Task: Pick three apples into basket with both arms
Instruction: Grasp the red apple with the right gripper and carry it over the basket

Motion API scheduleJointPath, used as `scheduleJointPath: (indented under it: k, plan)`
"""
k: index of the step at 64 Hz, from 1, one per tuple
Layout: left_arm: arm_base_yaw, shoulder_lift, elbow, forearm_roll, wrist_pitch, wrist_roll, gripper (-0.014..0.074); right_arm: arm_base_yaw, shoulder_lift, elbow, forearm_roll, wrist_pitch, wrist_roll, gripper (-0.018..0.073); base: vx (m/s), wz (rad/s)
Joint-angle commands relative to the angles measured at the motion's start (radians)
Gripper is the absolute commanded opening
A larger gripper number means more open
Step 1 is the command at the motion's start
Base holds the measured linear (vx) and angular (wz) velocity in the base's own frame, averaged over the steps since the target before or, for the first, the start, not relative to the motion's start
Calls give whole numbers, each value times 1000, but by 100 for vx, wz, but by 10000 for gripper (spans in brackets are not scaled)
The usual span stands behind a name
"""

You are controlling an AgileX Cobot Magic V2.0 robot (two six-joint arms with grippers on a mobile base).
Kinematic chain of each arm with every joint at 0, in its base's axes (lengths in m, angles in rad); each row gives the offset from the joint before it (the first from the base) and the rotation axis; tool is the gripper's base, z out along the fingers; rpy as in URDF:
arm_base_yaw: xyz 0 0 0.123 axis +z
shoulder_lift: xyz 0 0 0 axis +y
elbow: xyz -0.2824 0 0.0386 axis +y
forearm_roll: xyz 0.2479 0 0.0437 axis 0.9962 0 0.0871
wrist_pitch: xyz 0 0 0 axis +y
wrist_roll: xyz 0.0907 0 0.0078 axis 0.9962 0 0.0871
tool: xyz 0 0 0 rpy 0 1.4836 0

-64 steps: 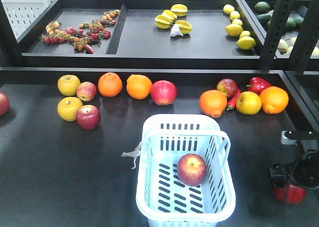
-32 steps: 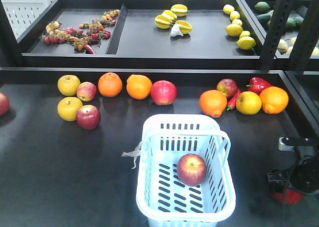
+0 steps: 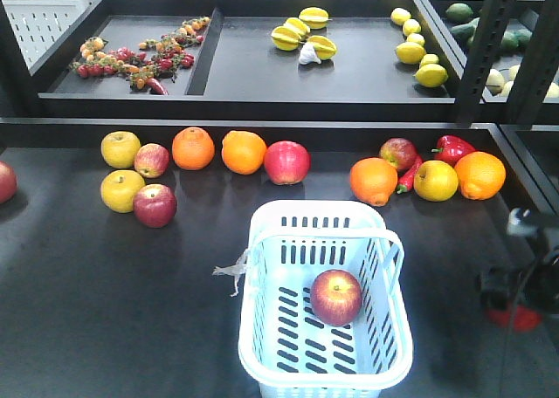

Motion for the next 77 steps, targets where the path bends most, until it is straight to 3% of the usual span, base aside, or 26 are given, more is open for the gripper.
scheduleJointPath:
  k: [1, 14, 31, 55, 64, 77]
  plan:
    - [2, 8, -22, 20, -55, -5, 569, 3, -155, -18, 42, 41, 3, 260, 0, 0]
    - [2, 8, -22, 20, -55, -5, 569, 106, -379, -18, 47, 186, -6, 260, 0, 0]
    - [2, 8, -22, 20, -55, -5, 569, 349, -583, -18, 53, 337, -4, 260, 0, 0]
    - [2, 8, -22, 20, -55, -5, 569, 704, -531, -18, 97, 175, -4, 260, 0, 0]
    - [2, 8, -22, 20, -55, -5, 569, 749, -437, -18, 99, 98, -5, 285, 0, 0]
    - [2, 8, -22, 20, -55, -5, 569, 745, -335, -18, 100, 82, -5, 438, 0, 0]
